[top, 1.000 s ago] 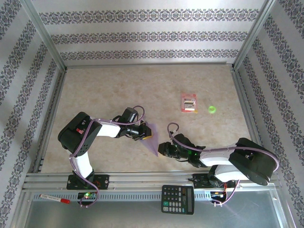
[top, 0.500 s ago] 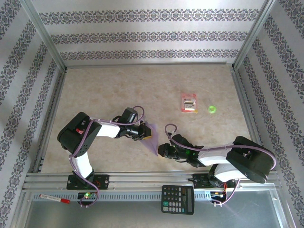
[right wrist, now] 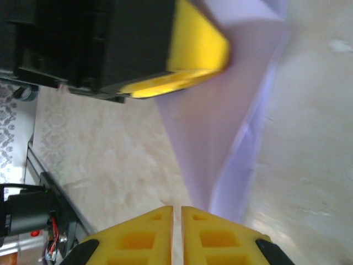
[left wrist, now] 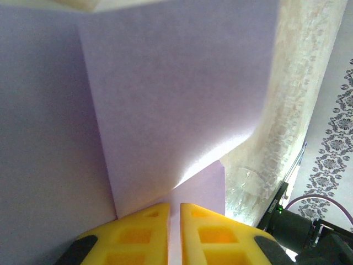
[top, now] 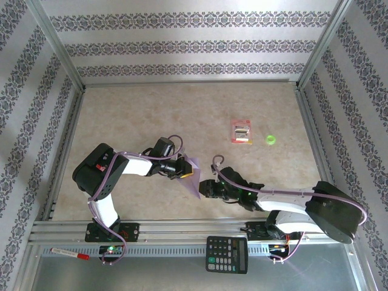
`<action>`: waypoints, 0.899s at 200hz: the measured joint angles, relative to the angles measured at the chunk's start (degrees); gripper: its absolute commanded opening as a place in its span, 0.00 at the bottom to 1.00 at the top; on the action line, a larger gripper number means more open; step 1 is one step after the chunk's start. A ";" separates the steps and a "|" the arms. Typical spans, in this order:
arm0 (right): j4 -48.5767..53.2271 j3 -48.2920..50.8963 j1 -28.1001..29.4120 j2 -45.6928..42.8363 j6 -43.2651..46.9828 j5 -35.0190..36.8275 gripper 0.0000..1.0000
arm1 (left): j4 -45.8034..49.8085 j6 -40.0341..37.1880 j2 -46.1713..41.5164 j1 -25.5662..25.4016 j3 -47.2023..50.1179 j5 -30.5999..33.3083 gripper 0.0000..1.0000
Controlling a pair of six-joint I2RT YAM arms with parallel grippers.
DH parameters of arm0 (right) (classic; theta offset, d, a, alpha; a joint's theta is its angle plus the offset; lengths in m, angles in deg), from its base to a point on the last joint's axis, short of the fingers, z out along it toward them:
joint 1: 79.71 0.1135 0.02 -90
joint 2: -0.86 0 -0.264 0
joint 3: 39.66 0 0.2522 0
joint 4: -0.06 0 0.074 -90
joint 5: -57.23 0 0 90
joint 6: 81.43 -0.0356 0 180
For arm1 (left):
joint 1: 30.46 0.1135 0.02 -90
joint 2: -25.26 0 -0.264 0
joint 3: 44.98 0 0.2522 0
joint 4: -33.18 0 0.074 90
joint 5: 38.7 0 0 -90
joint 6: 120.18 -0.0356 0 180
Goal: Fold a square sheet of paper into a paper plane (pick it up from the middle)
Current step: Fourth fold the wing at the center of the table.
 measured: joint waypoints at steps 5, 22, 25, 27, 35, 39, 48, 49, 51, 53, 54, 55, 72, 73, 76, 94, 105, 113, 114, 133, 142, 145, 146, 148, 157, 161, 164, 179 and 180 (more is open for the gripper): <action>0.02 -0.90 0.00 0.83 0.17 -0.46 0.11 | 0.00 -0.02 0.00 0.00 0.00 -0.02 0.14; -0.11 -3.67 -0.02 3.98 1.01 -1.77 0.10 | 0.00 -0.07 0.00 0.00 0.00 -0.02 0.14; -0.09 -4.00 -0.02 4.39 1.05 -1.95 0.10 | 0.00 -0.11 0.00 0.02 0.00 -0.04 0.14; -0.13 -4.17 -0.02 4.70 1.09 -2.01 0.10 | 0.00 -0.11 0.00 0.02 0.00 -0.04 0.14; -0.24 -4.66 -0.04 5.77 1.31 -2.43 0.09 | 0.00 -0.13 0.00 0.04 0.00 -0.04 0.14; -0.26 -4.76 -0.09 6.16 1.38 -2.69 0.09 | 0.00 -0.13 0.00 0.04 0.00 -0.04 0.13; -0.15 -4.76 -0.20 6.93 1.46 -3.08 0.09 | 0.00 -0.13 0.00 0.04 0.00 -0.07 0.13; -0.13 -4.76 -0.20 6.97 1.46 -3.10 0.09 | 0.00 -0.13 0.00 0.04 0.00 -0.07 0.13; -0.02 -4.76 -0.28 7.10 1.49 -3.19 0.09 | 0.00 -0.13 0.00 0.04 0.00 -0.07 0.13; 0.04 -4.76 -0.33 7.21 1.49 -3.26 0.09 | 0.00 -0.13 0.00 0.04 0.00 -0.07 0.13; 0.04 -4.76 -0.37 7.23 1.46 -3.28 0.09 | 0.00 -0.13 0.00 0.04 0.00 -0.07 0.13; 0.07 -4.76 -0.39 7.28 1.49 -3.28 0.09 | 0.00 -0.13 0.00 0.04 0.00 -0.04 0.13; 0.20 -4.76 -0.79 7.48 1.49 -3.72 0.09 | 0.00 -0.15 0.00 0.04 0.00 -0.07 0.13; 0.17 -4.76 -0.81 7.48 1.49 -3.74 0.09 | 0.00 -0.15 0.00 0.04 0.00 -0.07 0.14; 0.15 -4.76 -0.85 7.48 1.51 -3.85 0.09 | 0.00 -0.15 0.00 0.04 0.00 -0.07 0.13; -0.02 -4.57 -0.94 7.48 1.49 -4.28 0.09 | 0.02 -0.17 0.00 0.04 0.00 -0.07 0.13; -0.35 -4.22 -0.94 7.48 1.49 -4.61 0.08 | 0.02 -0.20 0.00 0.04 0.00 -0.07 0.13; -0.44 -3.91 -1.03 7.48 1.49 -4.72 0.08 | 0.02 -0.20 0.00 0.04 0.00 -0.07 0.13; -0.46 -3.89 -1.05 7.48 1.49 -4.74 0.08 | 0.02 -0.20 0.00 0.04 0.00 -0.07 0.13; -0.63 -3.08 -1.62 7.52 1.49 -4.76 0.08 | 0.02 -0.35 0.00 0.04 0.00 -0.07 0.13; -0.66 -2.91 -1.81 7.61 1.49 -4.74 0.08 | 0.02 -0.35 0.00 0.04 0.00 -0.09 0.14; -0.70 -2.89 -1.92 7.69 1.49 -4.76 0.08 | 0.02 -0.35 0.00 0.04 0.00 -0.09 0.13; -0.70 -2.89 -1.97 7.69 1.49 -4.79 0.08 | 0.02 -0.35 0.00 0.04 0.00 -0.09 0.14; -0.72 -2.86 -2.03 7.72 1.49 -4.79 0.08 | 0.02 -0.35 0.00 0.04 0.00 -0.09 0.13; -0.81 -2.86 -2.08 8.07 1.49 -4.85 0.08 | 0.02 -0.37 0.00 0.04 0.00 -0.11 0.13; -0.90 -2.86 -2.05 8.26 1.49 -4.90 0.08 | 0.02 -0.37 0.00 0.04 0.00 -0.11 0.13; -0.96 -2.84 -2.05 8.48 1.49 -4.90 0.08 | 0.02 -0.37 0.00 0.04 0.00 -0.11 0.14; -1.51 -2.84 -2.05 9.53 1.49 -5.05 0.08 | 0.02 -0.37 0.00 0.04 0.00 -0.13 0.13; -1.53 -2.84 -2.05 9.66 1.49 -5.09 0.08 | 0.02 -0.35 0.00 0.04 0.00 -0.15 0.13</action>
